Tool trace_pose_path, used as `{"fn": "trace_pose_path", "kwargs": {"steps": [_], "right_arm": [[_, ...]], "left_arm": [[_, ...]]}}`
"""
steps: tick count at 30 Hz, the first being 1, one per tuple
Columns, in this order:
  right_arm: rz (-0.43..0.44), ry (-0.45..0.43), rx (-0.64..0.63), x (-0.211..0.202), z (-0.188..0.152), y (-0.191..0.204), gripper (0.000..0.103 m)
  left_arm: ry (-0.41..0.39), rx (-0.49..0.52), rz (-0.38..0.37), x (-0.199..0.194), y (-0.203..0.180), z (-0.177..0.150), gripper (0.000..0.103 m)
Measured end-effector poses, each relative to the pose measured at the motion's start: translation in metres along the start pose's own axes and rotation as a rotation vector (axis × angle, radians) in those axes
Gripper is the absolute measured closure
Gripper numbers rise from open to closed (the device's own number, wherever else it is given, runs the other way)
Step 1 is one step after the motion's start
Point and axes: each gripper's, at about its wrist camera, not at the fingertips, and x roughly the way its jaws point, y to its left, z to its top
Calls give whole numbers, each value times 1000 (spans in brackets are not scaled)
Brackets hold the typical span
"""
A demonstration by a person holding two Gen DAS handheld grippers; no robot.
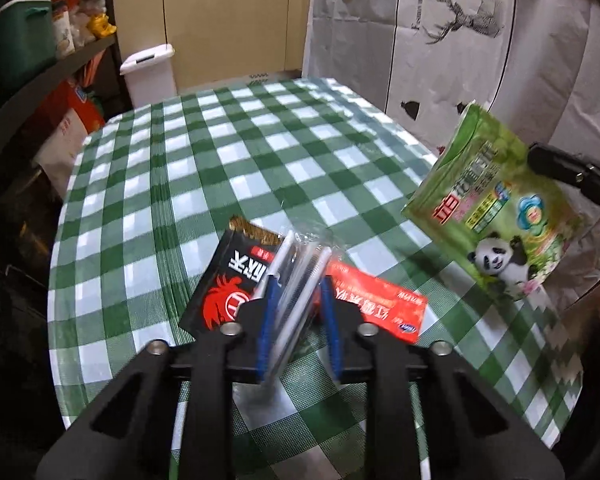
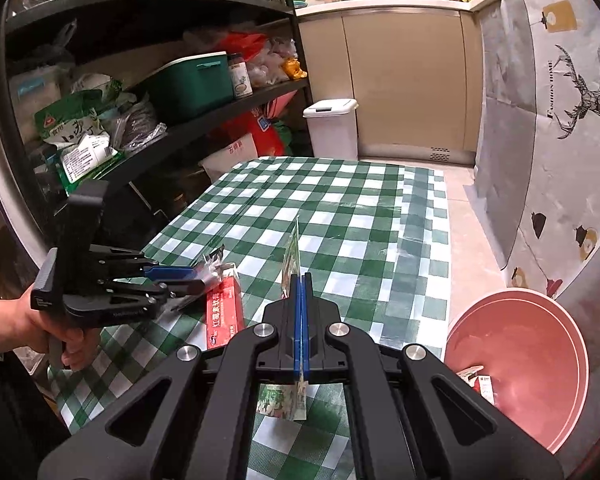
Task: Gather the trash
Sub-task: 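Carry the snack bag with the right tool over the bucket while the left carries the plastic packet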
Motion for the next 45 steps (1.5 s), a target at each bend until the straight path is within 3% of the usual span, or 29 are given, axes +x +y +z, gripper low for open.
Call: {"fn": "trace_pose_path", "kwargs": {"steps": [2,20,45], "right_arm": [[-5,-5,3,-3,1,-1,102],[-100,-90,42,-43,1,-15,102],[-247,-205,122,-77,9,-53,102]], "left_arm": [[-9,-4,-11,-5,-2,1,101],[-188,-16,94,-61,-50,26,102],[-251,-7,47,-60,-106,52,102]]}}
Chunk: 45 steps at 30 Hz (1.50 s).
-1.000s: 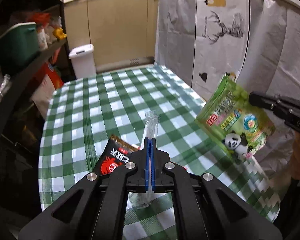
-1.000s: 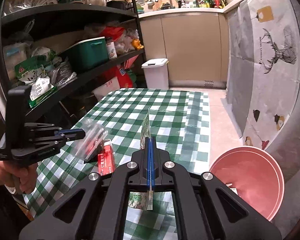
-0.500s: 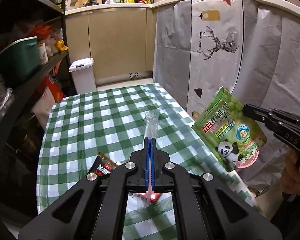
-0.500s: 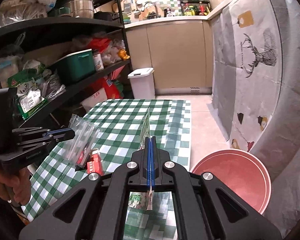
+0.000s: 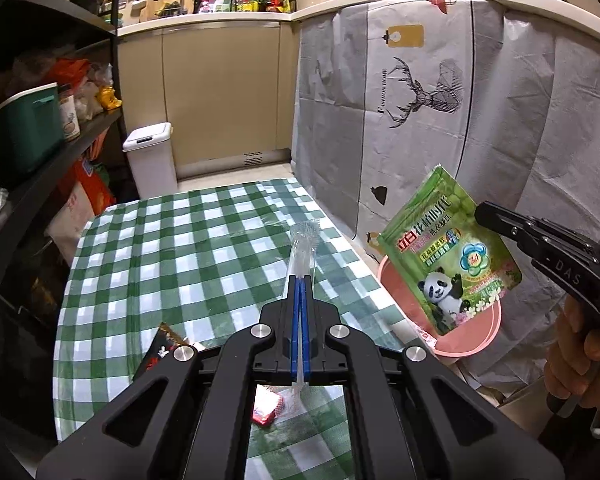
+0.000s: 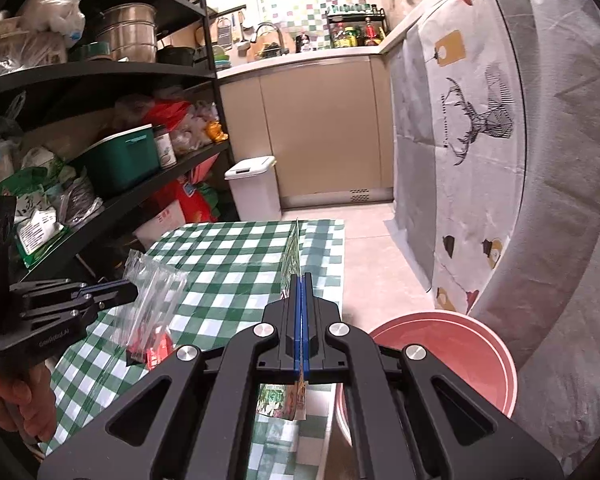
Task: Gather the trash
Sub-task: 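Carry the snack bag with the right tool over the bucket while the left carries the plastic packet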
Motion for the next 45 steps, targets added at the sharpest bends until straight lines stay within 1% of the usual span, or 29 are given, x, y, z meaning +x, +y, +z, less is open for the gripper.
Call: {"fn": "trace_pose_path", "kwargs": {"steps": [4,15,24,27,40,45], "right_arm": [[-24,-11,9,-1,3,-8,102],[-74,-27,40,-7,9,-29,102],[-112,-46,61,-12,14,-49,102],[-115,-45,80,-12,14,-60,102],[-159,-54,95,-13,17,-84,102],[-180,-40,109,-11,18,-97,102]], "left_arm": [[-9,11,-3,2,-8,2,102],[2,22,-40,15,-31,7,102],[19,50,-68,29,-56,8,102],[25,55,-75,34,-62,8,102],[53,82,-112,61,-94,11,102],[57,102,-118,68,-106,10,102]]}}
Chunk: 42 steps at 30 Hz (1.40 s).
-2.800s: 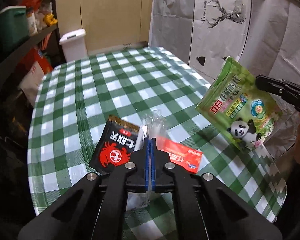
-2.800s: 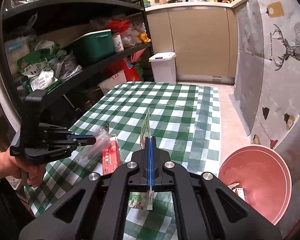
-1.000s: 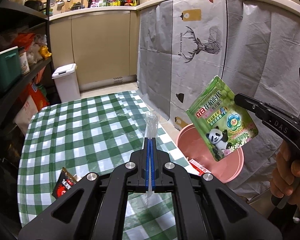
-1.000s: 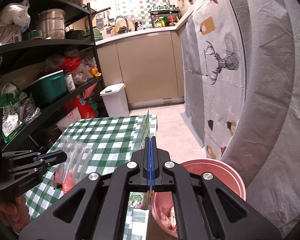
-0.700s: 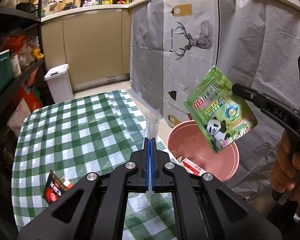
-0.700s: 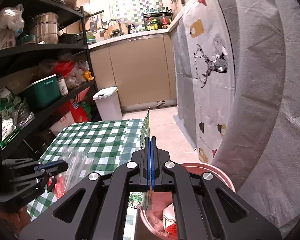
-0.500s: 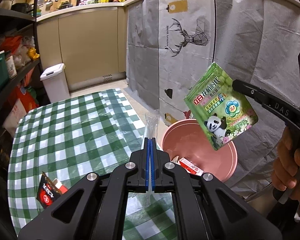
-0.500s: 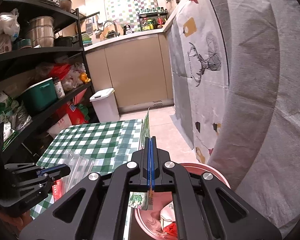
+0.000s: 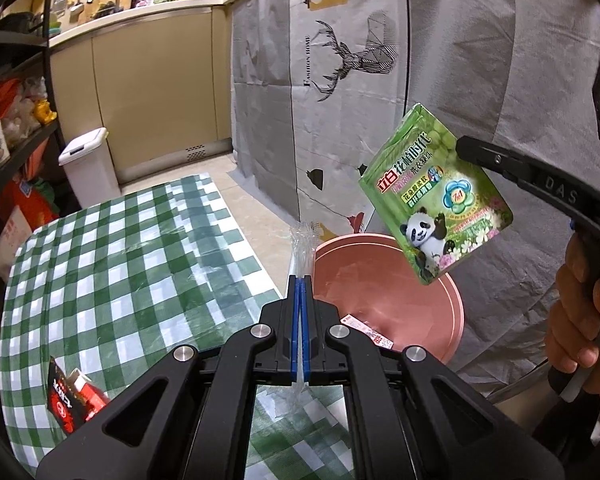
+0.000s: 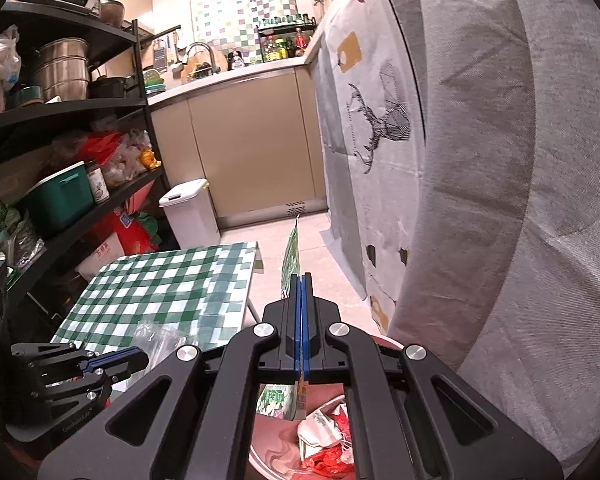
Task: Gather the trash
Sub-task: 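Carry the snack bag with the right tool over the bucket while the left carries the plastic packet, then open both grippers to drop the snack bag and plastic packet into the bucket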
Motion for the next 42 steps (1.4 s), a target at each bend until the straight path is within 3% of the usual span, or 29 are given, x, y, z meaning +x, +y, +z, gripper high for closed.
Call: {"fn": "trace_pose_path", "kwargs": {"steps": [10,24,26,28,30,42], "right_arm": [[-34,45,38,9,-3,-20,102],[-100,104,-3,26,-15,-30,99],[-139,117,-32,30,-19,-29,94],[-146,122,-21,32,-20,-33,81],[-142,124,1,32,-19,-36,75],[-81,73,-18,15,-18,-4,74]], "left_arm": [[38,18,-89,26,-14,4,102],[116,36,-111,73,-39,-6,101],[129,35,-106,76,-42,-8,94],[128,43,-111,75,-44,-9,87],[117,59,-102,72,-45,-9,87],[30,4,-64,27,-6,-1,87]]}}
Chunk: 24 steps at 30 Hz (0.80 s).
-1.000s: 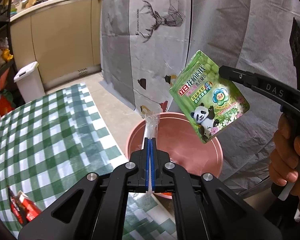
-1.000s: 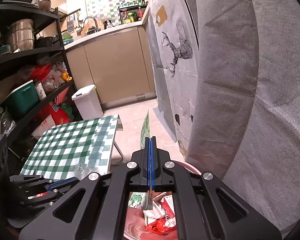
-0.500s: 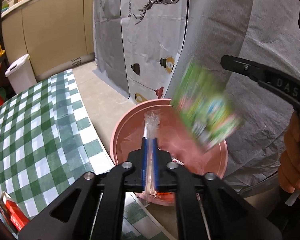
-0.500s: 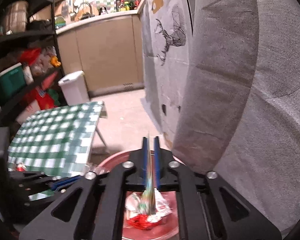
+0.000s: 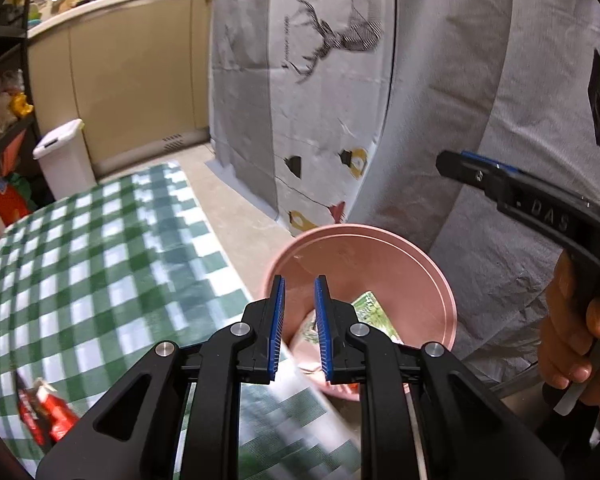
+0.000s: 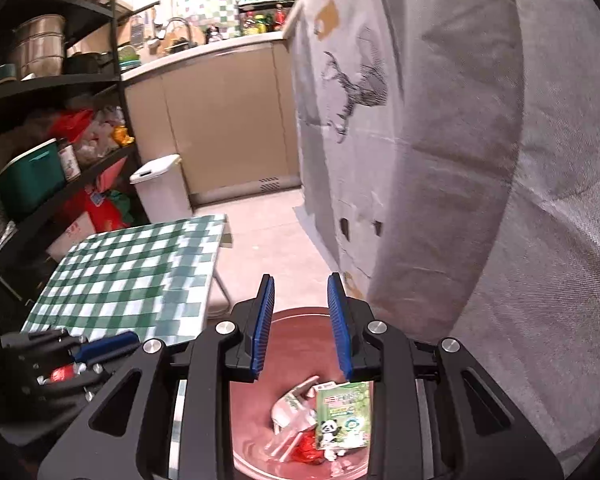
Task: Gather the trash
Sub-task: 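Open both grippers to drop the snack bag and plastic packet into the bucket, then move both tools back to the table toward the red box and black sachet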
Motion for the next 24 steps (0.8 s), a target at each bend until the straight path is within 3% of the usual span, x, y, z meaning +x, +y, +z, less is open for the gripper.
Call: {"fn": "trace_pose_path", "kwargs": {"steps": [11,20,22,24], "right_arm": [[188,14,-73,-12,-18,89,74],[378,74,-191,-9,-49,192,74],[408,96,-206,-6,-56,207,63],[443,141,-212,2,-64,221,60]], "left_arm": [[-74,-52,157,-76,93,-31,87],[-38,-163,309,-111,181,-81,87],[-9,-188,308,-115,197,-94,87],[30,-190,295,-114,205,-104,87]]}}
